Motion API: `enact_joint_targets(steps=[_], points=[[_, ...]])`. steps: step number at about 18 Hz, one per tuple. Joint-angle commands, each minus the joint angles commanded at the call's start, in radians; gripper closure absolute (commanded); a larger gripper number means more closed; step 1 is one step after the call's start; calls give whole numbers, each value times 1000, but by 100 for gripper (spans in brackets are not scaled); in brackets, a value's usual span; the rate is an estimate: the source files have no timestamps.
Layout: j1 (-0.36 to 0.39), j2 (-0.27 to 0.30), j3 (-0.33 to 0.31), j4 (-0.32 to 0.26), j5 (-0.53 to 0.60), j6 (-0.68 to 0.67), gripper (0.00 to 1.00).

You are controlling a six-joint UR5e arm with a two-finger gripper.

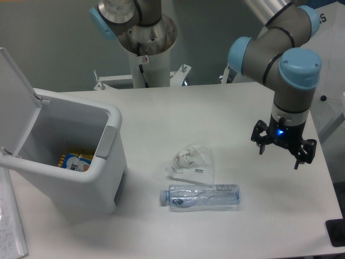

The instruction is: Open the trash can

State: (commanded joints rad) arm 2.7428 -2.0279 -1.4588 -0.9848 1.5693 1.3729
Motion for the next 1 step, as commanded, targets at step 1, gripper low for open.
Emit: enact_joint_targets(steps=[1], points=[[-2,0,0,2,0,0,0]])
